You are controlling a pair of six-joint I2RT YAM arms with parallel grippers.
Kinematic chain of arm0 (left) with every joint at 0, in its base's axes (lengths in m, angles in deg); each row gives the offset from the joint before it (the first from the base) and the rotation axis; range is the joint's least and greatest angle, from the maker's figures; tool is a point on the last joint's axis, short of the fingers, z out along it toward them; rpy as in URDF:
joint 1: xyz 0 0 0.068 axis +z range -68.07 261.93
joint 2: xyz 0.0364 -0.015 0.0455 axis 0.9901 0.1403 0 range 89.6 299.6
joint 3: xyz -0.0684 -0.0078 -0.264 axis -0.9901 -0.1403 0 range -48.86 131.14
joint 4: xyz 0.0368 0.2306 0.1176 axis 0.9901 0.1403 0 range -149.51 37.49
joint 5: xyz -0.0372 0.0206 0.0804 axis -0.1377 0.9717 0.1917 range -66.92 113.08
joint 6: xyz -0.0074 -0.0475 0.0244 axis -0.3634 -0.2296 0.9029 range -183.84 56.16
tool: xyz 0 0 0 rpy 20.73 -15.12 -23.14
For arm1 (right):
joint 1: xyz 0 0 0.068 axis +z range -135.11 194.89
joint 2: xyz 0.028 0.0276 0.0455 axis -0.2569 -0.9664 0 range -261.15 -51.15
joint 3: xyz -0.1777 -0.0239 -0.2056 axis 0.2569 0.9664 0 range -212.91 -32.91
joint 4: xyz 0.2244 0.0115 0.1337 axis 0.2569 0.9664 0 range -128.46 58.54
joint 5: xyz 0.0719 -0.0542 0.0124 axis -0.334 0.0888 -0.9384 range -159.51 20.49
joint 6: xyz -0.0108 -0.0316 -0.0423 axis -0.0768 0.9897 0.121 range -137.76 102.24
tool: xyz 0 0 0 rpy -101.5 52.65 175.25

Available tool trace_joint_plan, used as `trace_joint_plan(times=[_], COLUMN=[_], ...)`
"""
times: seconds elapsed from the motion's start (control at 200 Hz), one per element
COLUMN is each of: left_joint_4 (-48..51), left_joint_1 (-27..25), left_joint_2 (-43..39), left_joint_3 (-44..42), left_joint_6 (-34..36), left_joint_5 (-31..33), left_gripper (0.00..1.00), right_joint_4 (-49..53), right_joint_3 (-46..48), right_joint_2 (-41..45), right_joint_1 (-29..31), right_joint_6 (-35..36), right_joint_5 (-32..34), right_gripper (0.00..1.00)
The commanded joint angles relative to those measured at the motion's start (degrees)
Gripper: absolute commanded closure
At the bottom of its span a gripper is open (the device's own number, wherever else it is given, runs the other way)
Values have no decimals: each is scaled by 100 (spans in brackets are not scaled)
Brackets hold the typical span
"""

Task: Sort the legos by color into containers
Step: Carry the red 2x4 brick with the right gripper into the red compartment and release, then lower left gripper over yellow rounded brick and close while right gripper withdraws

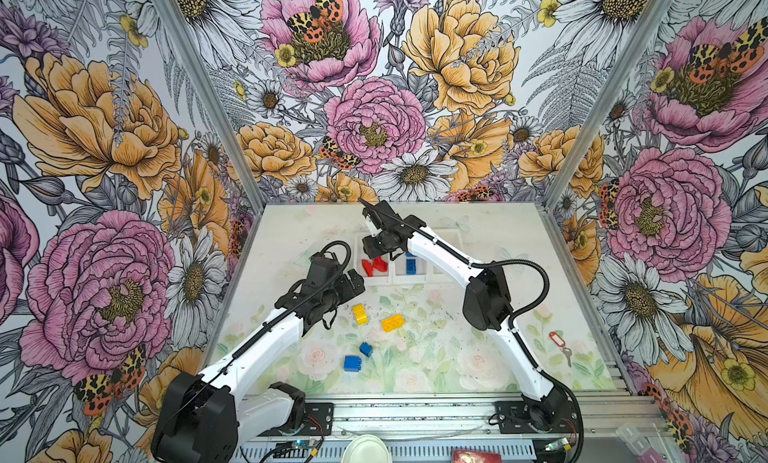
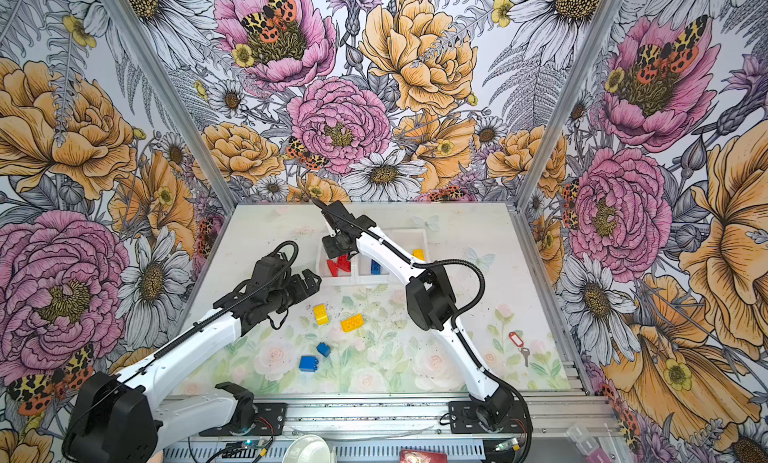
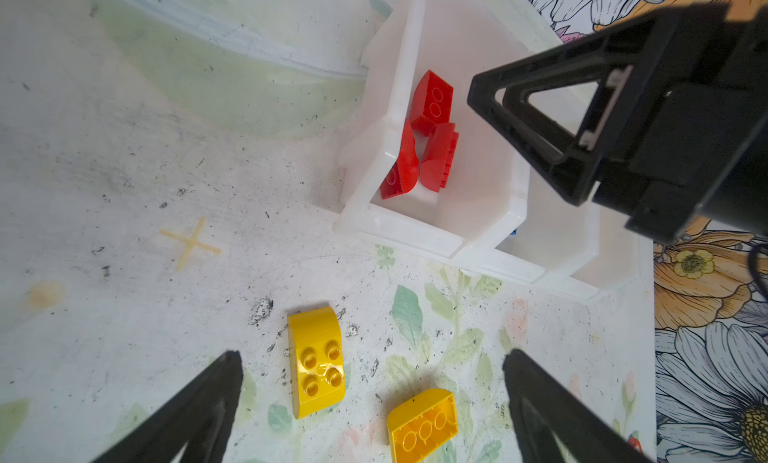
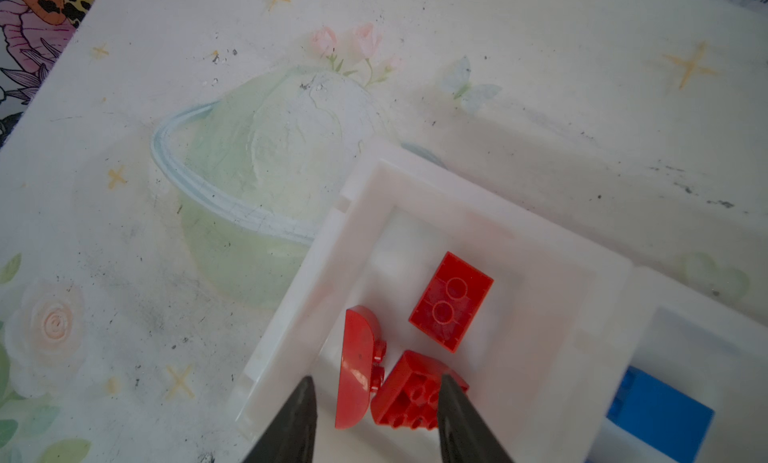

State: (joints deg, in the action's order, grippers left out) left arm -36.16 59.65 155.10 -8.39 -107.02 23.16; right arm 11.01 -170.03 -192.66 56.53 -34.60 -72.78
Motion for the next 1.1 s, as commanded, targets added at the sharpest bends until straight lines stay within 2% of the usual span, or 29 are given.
trace_joint_plan(times=[0.0,0.38,0.75,1.096], left_joint_4=[150,861,1734,1811], left_joint_1=[-70,-485,-785,-995], left_joint_2=[61,723,1791,2448], left_joint_3=[47,671,1430,1670], left_joint_6=[-6,-16,2,-94], left_joint_5=[166,635,901,825], left_gripper=[1,3,20,29], right_joint_4=[-5,-17,-225,-660], right_joint_3=[-107,945,3382,5502], right_joint_2=[263,1477,3217,4589], right_joint_1=[-16,-16,-148,-523], right_joint_6=[32,46,-173,-666], right_joint_5=[-46,28,26,-165], right_gripper=[50,45,38,35])
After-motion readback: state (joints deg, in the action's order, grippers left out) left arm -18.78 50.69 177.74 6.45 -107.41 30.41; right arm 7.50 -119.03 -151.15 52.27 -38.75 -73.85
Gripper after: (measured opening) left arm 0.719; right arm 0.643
